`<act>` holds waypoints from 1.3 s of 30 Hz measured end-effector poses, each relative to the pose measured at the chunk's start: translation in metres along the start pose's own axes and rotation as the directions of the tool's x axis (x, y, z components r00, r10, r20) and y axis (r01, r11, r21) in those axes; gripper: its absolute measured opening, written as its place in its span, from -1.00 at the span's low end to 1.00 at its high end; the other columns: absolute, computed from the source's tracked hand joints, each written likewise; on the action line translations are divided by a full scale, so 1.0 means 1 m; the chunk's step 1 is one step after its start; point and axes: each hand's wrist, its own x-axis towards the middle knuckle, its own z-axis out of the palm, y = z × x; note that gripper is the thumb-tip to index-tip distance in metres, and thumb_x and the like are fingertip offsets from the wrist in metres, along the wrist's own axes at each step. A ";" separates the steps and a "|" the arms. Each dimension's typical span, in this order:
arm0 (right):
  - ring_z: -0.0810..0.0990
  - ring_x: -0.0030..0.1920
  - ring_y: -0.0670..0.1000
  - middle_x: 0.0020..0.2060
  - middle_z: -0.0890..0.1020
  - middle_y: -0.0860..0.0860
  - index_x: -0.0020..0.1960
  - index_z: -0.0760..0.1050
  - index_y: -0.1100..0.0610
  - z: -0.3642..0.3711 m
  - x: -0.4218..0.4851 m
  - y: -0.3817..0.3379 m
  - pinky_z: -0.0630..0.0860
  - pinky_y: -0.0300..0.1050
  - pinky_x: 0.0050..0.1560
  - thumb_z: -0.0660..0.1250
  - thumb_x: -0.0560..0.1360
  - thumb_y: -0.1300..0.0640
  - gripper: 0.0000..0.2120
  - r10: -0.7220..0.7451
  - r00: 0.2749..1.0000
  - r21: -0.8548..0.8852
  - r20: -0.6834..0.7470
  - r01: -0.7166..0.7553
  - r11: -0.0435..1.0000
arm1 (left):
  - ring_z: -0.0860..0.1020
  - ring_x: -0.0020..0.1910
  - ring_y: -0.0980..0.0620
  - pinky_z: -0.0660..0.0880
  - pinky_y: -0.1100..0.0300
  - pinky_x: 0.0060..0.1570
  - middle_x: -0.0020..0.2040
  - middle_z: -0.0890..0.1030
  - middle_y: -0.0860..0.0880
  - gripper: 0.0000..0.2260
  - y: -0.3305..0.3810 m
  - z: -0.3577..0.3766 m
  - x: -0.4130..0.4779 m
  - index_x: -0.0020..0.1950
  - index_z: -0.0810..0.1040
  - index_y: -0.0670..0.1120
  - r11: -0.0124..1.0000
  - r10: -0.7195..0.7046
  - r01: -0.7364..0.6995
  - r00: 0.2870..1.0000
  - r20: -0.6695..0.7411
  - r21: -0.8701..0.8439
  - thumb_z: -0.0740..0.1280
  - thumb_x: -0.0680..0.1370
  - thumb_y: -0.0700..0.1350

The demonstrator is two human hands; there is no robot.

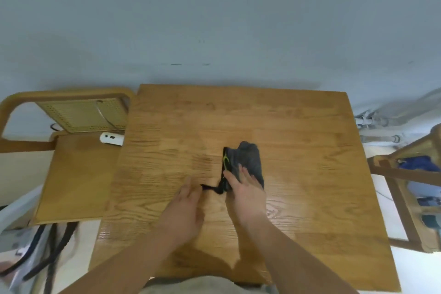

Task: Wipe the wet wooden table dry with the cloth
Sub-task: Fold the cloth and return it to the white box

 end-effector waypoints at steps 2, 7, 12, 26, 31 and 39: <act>0.69 0.07 0.10 0.17 0.69 0.02 0.42 0.45 -0.16 0.000 -0.024 -0.018 0.57 -0.10 -0.14 0.40 0.44 0.08 -0.44 0.036 0.999 0.048 0.014 -0.036 0.998 | -0.03 0.66 -0.09 0.09 0.10 0.59 0.68 -0.21 -0.03 -0.30 -0.014 0.000 -0.008 0.69 0.00 0.05 0.998 -0.014 0.013 1.000 -0.014 -0.068 0.30 0.64 -0.01; 0.66 -0.02 0.04 0.13 0.67 0.05 0.38 0.41 -0.05 -0.026 -0.044 -0.025 0.60 -0.06 -0.09 0.25 0.65 0.15 -0.68 0.405 0.849 0.704 0.340 -0.515 0.489 | 0.30 0.56 -0.01 0.27 0.16 0.51 0.61 0.28 -0.04 -0.43 -0.016 0.000 -0.022 0.63 0.24 -0.01 0.945 -0.034 0.025 0.999 -0.023 -0.326 0.30 0.63 -0.11; 0.68 0.18 0.20 0.18 0.70 0.19 0.33 0.57 0.21 -0.070 -0.069 -0.017 0.61 0.10 0.06 0.21 0.69 0.10 -0.69 0.258 0.696 0.740 0.670 -0.596 -0.313 | 0.57 0.08 0.31 0.53 0.28 0.20 0.09 0.61 0.21 -0.81 0.024 -0.004 -0.035 0.15 0.63 0.12 0.802 0.002 -0.081 0.991 -0.132 -0.592 0.43 0.59 -0.13; 0.62 0.29 0.27 0.28 0.64 0.22 0.38 0.57 0.18 -0.158 -0.104 0.011 0.46 0.27 0.38 0.36 0.61 0.02 -0.60 0.072 0.857 0.819 0.510 -0.458 -0.345 | 0.54 0.36 0.02 0.42 -0.05 0.41 0.39 0.57 0.05 -0.45 0.095 -0.003 -0.069 0.40 0.53 0.15 0.045 -0.149 0.094 0.985 0.086 -0.995 0.59 0.43 0.01; 0.62 0.30 0.24 0.28 0.65 0.19 0.38 0.57 0.19 -0.178 -0.116 0.027 0.44 0.24 0.40 0.24 0.67 -0.06 -0.58 0.037 0.877 0.833 0.479 -0.440 -0.336 | 0.65 0.23 -0.15 0.51 -0.15 0.35 0.23 0.68 -0.16 -0.68 0.124 0.001 -0.088 0.32 0.61 -0.15 -0.226 -0.036 0.108 0.992 0.120 -0.968 0.45 0.56 -0.19; 0.72 -0.04 -0.15 -0.04 0.74 -0.18 0.06 0.63 -0.19 -0.198 -0.123 -0.008 0.65 -0.22 -0.09 0.30 0.66 0.16 -0.75 -0.132 0.957 0.908 0.259 -0.195 0.371 | 0.68 0.17 -0.22 0.58 -0.11 0.16 0.22 0.67 -0.24 -0.69 0.120 0.055 -0.110 0.38 0.51 -0.18 -0.616 -0.191 0.074 0.952 0.240 -0.784 0.20 0.72 -0.05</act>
